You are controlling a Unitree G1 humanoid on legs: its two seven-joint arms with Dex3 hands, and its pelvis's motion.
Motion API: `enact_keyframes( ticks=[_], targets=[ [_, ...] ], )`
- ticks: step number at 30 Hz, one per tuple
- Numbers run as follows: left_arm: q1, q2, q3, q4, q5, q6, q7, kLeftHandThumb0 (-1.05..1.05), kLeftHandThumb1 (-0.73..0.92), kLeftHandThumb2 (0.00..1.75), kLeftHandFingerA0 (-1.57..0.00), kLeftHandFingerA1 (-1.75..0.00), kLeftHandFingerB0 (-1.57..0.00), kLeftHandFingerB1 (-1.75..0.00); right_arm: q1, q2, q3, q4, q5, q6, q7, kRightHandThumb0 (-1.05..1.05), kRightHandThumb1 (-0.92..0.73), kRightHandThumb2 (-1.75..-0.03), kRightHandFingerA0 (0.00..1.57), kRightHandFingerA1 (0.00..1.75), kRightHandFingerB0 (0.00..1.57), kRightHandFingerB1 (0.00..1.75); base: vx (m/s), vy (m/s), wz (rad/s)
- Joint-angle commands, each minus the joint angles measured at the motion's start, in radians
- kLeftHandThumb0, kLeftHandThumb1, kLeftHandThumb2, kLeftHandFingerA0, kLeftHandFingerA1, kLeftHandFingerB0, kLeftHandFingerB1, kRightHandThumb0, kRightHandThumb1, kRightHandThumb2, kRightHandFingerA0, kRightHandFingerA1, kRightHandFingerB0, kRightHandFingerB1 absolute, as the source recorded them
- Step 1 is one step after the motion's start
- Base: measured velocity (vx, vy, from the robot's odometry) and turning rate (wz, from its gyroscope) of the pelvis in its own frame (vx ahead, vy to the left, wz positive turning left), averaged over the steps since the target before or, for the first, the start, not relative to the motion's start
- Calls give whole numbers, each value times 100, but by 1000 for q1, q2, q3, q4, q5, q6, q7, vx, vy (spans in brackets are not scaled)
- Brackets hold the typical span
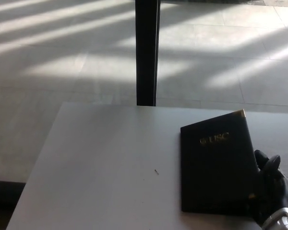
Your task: There is a diary kept infront of the robot and the robot uses its right hand to grab its cover and puses it to the left to open it.
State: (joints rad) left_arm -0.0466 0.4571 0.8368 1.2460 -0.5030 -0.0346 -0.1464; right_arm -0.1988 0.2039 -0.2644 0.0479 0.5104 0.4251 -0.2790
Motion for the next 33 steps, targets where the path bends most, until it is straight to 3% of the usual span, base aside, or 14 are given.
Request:
enact_keyframes(
  ticks=[1, 5, 6, 12, 13, 15, 18, 22, 23, 24, 28, 29, 30, 33],
  targets=[
    [-7, 15, -5, -5, -17, 6, 15, -82, 51, 137, -13, -93, 0, -81, 63, 36, 32, -5, -35, -26, 4, -85, -92, -77, 37, 60, 27, 47, 0, 0, 0],
    [0, 16, -19, -5, -9, 0, 5, -80, 54, 139, -11, -91, 0, -80, 98, 59, 95, -49, -47, -28, 0, -85, -91, -78, 35, 56, 23, 45, 0, 0, 0],
    [1, 17, -20, -6, -12, 1, 0, -105, 92, 110, -14, -153, -12, -132, 103, 57, 112, -56, -50, -32, 6, -85, -91, -77, 31, 55, 20, 43, 0, 0, 0],
    [3, 20, -31, -4, -15, 6, -3, -105, 74, 141, -39, -112, -27, -97, 92, 77, 301, -166, -92, -33, 2, -86, -92, -82, 33, 55, 21, 44, 0, 0, 0],
    [-1, 21, -30, -4, -18, 8, 5, -105, 92, 110, -19, -158, -13, -133, 69, 82, 342, -182, -111, -31, -4, -85, -92, -83, 33, 57, 22, 45, 0, 0, 0],
    [-7, 21, -27, -3, -25, 11, 22, -89, 54, 141, -15, -98, 0, -85, 51, 82, 386, -196, -126, -45, 1, -85, -92, -82, 32, 58, 20, 45, 0, 0, 0],
    [-10, 24, -34, -1, -20, 12, 29, -105, 92, 109, -21, -159, -14, -135, 17, 74, 481, -222, -194, -51, -7, -88, -92, -84, 29, 60, 18, 46, 0, 0, 0],
    [-11, 25, -40, 0, -18, 10, 32, -91, 55, 143, -15, -100, 0, -86, -10, 27, 579, -222, -281, -76, 18, -37, -54, -117, 1, 52, 2, 52, 0, 0, 0],
    [-10, 24, -42, -1, -18, 6, 22, -105, 92, 109, -17, -160, -14, -138, -24, -1, 616, -213, -325, -87, 34, -37, -54, -117, 1, 52, 2, 52, 0, 0, 0],
    [-11, 25, -43, 0, -18, 7, 21, -91, 58, 145, -16, -101, 0, -87, -40, -27, 644, -201, -368, -93, 35, -37, -54, -117, 1, 52, 2, 52, 0, 0, 0],
    [-14, 27, -52, 0, -10, -1, 30, -91, 56, 143, -18, -102, 0, -87, -81, -100, 679, -169, -434, -88, 67, -36, -57, -118, 0, 52, 2, 52, 0, 0, 0],
    [-19, 29, -46, -2, -18, 5, 28, -105, 92, 109, -20, -162, -16, -139, -110, -144, 695, -140, -474, -79, 77, -87, -88, -127, 14, 58, 2, 49, 0, 0, 0],
    [-20, 32, -44, -5, -23, 7, 17, -90, 53, 141, -15, -100, 0, -86, -145, -195, 714, -105, -524, -57, 78, -37, -55, -118, 1, 53, 2, 52, 0, 0, 0],
    [-28, 41, -46, -1, -20, 12, 17, -89, 52, 140, -15, -99, 0, -85, -188, -254, 719, -47, -533, -63, 114, -86, -85, -125, 18, 63, 2, 50, 0, 0, 0]
  ],
)
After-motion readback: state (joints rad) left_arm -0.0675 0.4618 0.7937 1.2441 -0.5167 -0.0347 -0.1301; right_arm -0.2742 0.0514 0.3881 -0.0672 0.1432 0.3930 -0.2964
